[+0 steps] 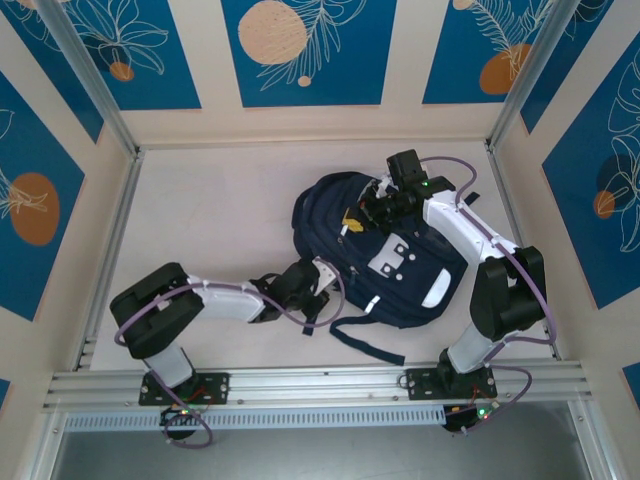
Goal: Pack the student bag
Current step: Zip the student bag at the center of the table.
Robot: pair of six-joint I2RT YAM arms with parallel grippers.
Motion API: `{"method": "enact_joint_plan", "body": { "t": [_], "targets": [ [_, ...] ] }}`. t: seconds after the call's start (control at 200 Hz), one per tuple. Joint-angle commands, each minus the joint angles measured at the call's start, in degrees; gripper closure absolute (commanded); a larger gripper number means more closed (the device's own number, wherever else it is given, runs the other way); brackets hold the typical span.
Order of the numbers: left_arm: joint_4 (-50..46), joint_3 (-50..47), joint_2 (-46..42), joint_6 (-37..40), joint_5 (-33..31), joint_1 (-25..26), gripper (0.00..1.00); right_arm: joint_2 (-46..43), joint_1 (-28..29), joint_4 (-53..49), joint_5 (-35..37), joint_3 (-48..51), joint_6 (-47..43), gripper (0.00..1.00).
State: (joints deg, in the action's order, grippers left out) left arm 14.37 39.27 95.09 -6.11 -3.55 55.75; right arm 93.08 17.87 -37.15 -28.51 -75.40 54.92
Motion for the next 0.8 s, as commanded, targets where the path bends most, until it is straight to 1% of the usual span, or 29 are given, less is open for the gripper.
{"method": "enact_joint_plan", "body": {
  "t": [0.0,0.055,0.09,0.12,0.14,0.17,0.215,0.32,0.365,0.49,0.675,0.795],
  "targets": [
    [2.87,-0.94,-1.50,-0.20,3.03,-0.07,1.00,-1.80,-0.99,-3.25,0.65,0.21,-1.89,1.00],
    [3.93,-1.24,-1.31,0.94,6.14,0.05,0.99,-1.87,-1.10,-2.34,-0.42,0.18,-1.96,1.00],
    [5.44,-2.16,-1.71,1.40,6.54,0.19,0.90,-1.91,-1.20,-1.70,-1.30,0.01,-2.16,1.00],
    [7.67,-3.52,-2.48,1.54,6.06,0.18,0.78,-2.22,-1.27,-1.09,-1.83,-0.10,-2.31,1.00],
    [9.28,-4.59,-3.15,1.59,5.37,0.20,0.72,-2.57,-1.34,-0.60,-2.02,-0.09,-2.43,1.00],
    [11.39,-6.17,-4.31,1.69,4.39,0.20,0.65,-3.16,-1.52,0.12,-2.16,-0.05,-2.53,1.00],
    [12.64,-7.48,-5.72,2.67,3.47,0.16,0.58,-3.92,-1.91,0.49,-2.45,-0.02,-2.40,1.00],
    [14.24,-10.18,-8.63,5.95,1.61,0.20,0.48,-4.13,-3.51,-0.21,-5.34,-1.07,-1.71,1.00],
    [14.26,-11.03,-9.58,7.54,1.40,0.21,0.46,-4.05,-4.11,-0.87,-6.83,-1.72,-1.73,1.00],
    [12.37,-11.14,-12.01,11.29,2.94,0.18,0.45,-4.35,-5.05,-2.13,-11.04,-3.82,-2.36,1.00],
    [10.67,-8.86,-12.27,14.04,10.74,0.07,0.46,-6.86,-5.70,-1.16,-15.50,-3.57,-2.04,1.00],
    [12.98,-9.18,-11.18,13.80,12.19,-0.09,0.46,-9.03,-6.13,1.98,-17.18,-1.52,0.28,1.00]
  ]
}}
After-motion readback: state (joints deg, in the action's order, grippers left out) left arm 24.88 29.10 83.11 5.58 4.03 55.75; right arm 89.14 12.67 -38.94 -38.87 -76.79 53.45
